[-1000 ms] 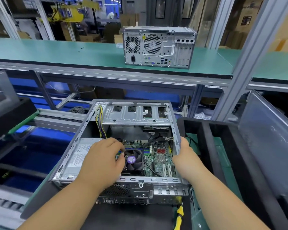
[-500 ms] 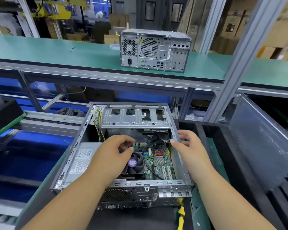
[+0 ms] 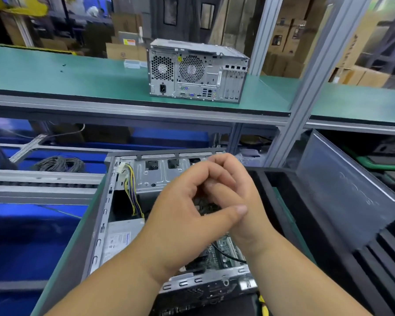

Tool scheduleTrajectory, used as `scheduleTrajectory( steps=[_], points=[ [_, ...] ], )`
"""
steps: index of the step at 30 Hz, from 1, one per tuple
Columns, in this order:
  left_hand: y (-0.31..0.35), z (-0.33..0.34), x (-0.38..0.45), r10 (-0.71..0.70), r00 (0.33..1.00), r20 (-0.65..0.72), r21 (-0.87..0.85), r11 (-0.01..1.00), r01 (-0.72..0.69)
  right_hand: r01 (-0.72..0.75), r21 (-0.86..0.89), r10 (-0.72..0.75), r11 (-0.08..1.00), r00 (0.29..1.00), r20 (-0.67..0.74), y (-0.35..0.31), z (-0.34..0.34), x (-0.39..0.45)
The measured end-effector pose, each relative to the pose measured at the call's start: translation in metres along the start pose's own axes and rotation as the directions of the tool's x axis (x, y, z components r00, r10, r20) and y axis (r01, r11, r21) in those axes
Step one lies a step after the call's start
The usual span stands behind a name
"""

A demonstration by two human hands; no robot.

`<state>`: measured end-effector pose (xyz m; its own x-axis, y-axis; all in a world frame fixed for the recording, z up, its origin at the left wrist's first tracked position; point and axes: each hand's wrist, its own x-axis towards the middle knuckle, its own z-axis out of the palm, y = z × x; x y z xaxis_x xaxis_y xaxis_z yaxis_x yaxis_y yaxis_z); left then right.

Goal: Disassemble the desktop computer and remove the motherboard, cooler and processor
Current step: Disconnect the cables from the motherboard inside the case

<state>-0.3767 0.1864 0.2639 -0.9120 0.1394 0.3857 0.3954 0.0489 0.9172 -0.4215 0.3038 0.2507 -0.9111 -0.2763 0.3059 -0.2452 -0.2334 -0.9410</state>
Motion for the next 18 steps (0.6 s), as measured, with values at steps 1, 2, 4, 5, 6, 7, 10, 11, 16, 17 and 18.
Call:
scheduleTrajectory(
  steps=[1,2,4,5,6,7,10,11,16,17,18],
  points=[
    [-0.001,-0.004,0.001,0.002,1.0,-0.015,-0.019,1.0,-0.002,-0.014,0.008,0.014,1.0,1.0,-0.009,0.0,0.005,0.002],
    [-0.003,-0.009,0.002,-0.001,1.0,-0.022,-0.048,0.999,0.0,-0.03,0.02,0.031,0.999,0.999,-0.017,0.001,0.01,0.004],
    [-0.008,-0.018,0.003,-0.013,1.0,-0.024,-0.102,0.995,0.011,-0.046,0.014,0.046,0.999,0.999,-0.027,0.004,0.016,0.007],
    [-0.011,-0.021,0.003,-0.028,0.999,-0.024,-0.129,0.991,0.025,-0.051,0.003,0.051,0.999,0.998,-0.026,0.006,0.018,0.008],
    [-0.013,-0.024,0.003,-0.047,0.999,-0.026,-0.154,0.987,0.042,-0.056,-0.005,0.056,0.998,0.998,-0.019,0.008,0.019,0.008],
    [-0.016,-0.026,0.003,-0.062,0.998,-0.029,-0.172,0.984,0.056,-0.06,-0.007,0.06,0.998,0.998,-0.008,0.01,0.02,0.008],
    [-0.025,-0.027,0.003,-0.066,0.998,-0.016,-0.232,0.971,0.061,-0.061,0.017,0.061,0.998,0.998,0.017,0.015,0.019,0.007],
    [-0.028,-0.026,0.004,-0.064,0.998,-0.004,-0.265,0.962,0.06,-0.061,0.03,0.061,0.998,0.998,0.018,0.016,0.017,0.007],
    [-0.038,-0.008,0.008,-0.075,0.997,0.02,-0.311,0.947,0.078,-0.079,0.118,0.07,0.99,0.994,0.08,0.02,-0.003,0.005],
    [-0.038,-0.003,0.009,-0.084,0.996,0.019,-0.308,0.948,0.086,-0.082,0.134,0.07,0.988,0.993,0.092,0.019,-0.009,0.005],
    [-0.039,0.003,0.011,-0.092,0.996,0.017,-0.306,0.947,0.093,-0.082,0.147,0.067,0.986,0.993,0.102,0.019,-0.015,0.005]
  ],
)
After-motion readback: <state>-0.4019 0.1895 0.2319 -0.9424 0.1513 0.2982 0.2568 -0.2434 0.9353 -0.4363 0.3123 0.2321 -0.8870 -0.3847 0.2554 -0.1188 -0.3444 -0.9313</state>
